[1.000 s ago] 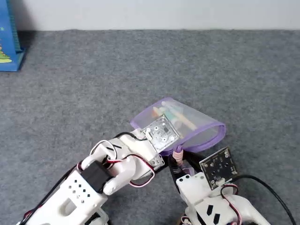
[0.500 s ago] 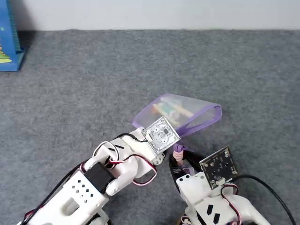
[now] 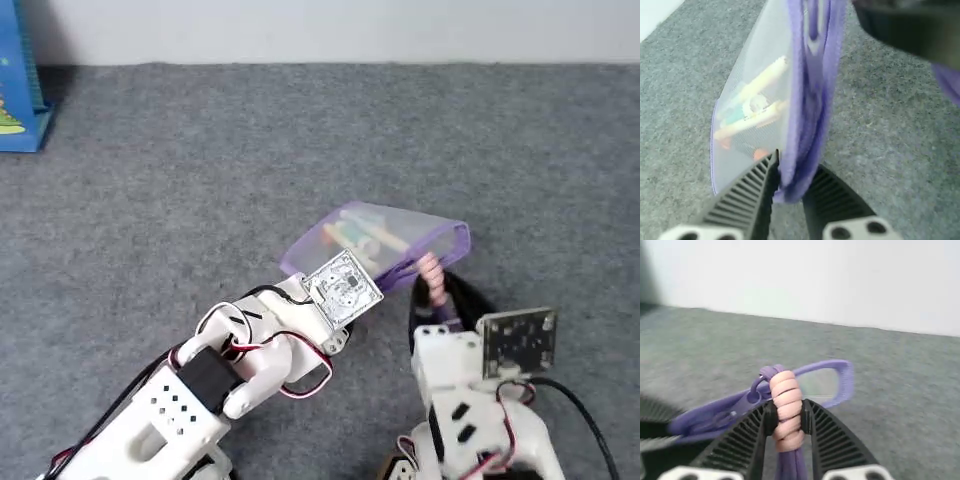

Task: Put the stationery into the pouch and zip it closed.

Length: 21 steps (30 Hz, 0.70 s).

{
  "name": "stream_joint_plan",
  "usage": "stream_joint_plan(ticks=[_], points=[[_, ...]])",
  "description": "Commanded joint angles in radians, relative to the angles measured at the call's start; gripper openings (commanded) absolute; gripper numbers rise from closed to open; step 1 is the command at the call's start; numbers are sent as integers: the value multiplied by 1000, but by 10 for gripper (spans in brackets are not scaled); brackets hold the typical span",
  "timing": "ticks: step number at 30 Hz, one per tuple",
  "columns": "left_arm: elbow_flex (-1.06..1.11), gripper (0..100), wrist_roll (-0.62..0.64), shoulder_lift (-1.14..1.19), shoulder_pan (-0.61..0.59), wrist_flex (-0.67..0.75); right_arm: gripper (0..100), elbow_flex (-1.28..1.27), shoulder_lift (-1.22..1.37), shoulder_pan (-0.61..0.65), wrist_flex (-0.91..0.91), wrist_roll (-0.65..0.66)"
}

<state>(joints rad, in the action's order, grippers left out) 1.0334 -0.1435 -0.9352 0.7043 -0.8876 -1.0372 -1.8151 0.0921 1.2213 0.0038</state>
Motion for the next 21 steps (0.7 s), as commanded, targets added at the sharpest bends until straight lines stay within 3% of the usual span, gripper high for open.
stream_joint_plan(ticks=[1, 13, 21], points=[[-5, 9, 14, 5, -9, -28, 8, -40, 2, -136, -122, 18], [-7, 9, 12, 5, -69, -28, 8, -264, 2, -455, -463, 140], [-7, 9, 12, 5, -69, -28, 8, -345, 4, -516, -590, 190]])
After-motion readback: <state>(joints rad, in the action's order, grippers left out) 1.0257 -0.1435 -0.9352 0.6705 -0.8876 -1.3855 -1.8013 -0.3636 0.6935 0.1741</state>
